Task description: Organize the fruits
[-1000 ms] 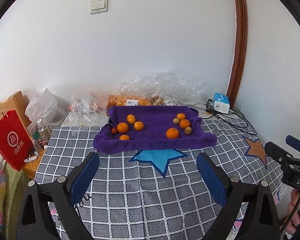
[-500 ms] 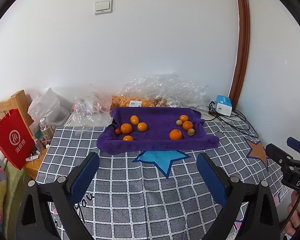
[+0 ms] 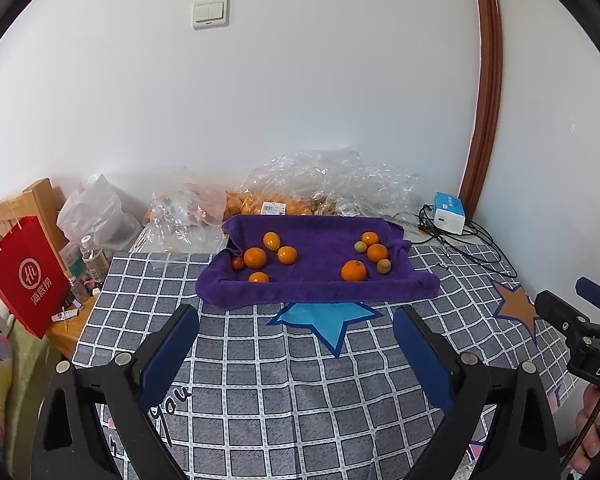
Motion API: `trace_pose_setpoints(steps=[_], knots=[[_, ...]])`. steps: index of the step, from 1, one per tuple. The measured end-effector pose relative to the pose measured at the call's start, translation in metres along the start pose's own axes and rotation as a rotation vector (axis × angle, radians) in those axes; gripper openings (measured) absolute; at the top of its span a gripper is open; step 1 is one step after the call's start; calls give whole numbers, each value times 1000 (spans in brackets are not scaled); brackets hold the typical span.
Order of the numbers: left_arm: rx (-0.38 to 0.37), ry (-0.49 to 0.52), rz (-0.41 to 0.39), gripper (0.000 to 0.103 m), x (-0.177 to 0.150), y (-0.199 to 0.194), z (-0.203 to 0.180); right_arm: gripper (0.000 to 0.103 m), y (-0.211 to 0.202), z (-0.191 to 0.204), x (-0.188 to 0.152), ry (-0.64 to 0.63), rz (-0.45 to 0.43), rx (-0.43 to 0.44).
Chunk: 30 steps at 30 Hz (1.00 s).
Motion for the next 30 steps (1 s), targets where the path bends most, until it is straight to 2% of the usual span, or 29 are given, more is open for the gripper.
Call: trace_pose_setpoints(steps=[30], knots=[[2,-6,-2,98,2,-1,3,100,0,-6,1,4,-2,-6]])
Point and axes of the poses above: each gripper's, at about its wrist camera, not at the fingertips, and y roughly the way its jaws point, z to its left, x to its top, the point moved 10 cm from there along y, roughly the way its jaws point, and after that the axes turned 15 degrees about -x, right-handed, at the moved point
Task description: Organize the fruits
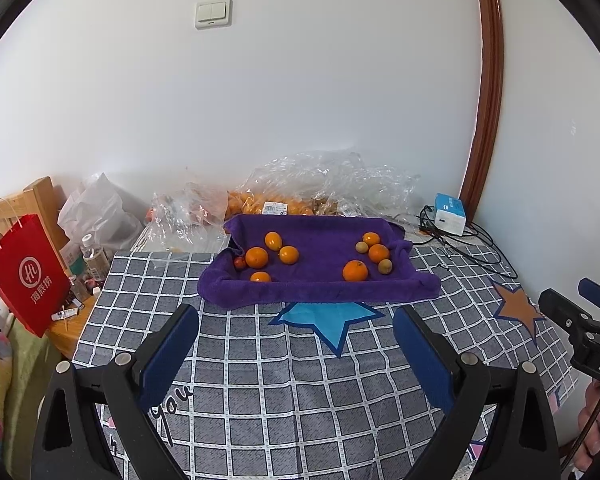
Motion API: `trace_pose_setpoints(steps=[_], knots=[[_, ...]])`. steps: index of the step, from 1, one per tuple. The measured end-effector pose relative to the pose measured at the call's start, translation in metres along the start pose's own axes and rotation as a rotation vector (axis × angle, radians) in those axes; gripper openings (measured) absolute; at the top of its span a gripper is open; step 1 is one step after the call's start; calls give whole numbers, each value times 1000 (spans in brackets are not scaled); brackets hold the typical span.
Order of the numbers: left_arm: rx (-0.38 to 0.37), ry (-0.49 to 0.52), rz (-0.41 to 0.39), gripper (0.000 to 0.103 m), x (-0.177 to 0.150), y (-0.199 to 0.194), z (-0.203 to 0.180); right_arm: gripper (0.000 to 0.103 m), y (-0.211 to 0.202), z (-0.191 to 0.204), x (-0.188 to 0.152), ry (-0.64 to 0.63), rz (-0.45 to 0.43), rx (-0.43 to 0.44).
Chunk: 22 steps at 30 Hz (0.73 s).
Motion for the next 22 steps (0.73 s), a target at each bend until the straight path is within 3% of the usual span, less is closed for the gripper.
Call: trace_pose_setpoints(steps=[22], knots=[[1,6,-23,98,3,0,-3,100,0,9,1,4,-5,-5]])
Point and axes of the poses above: each gripper's, at about its wrist camera, not at the fingertips, and y roughly the way its jaws point, z to its left, x to its top, the point moved 10 cm from there along y, roughly the way its jaws point, and after that the axes turned 15 degrees about -x, right-handed, at the moved point
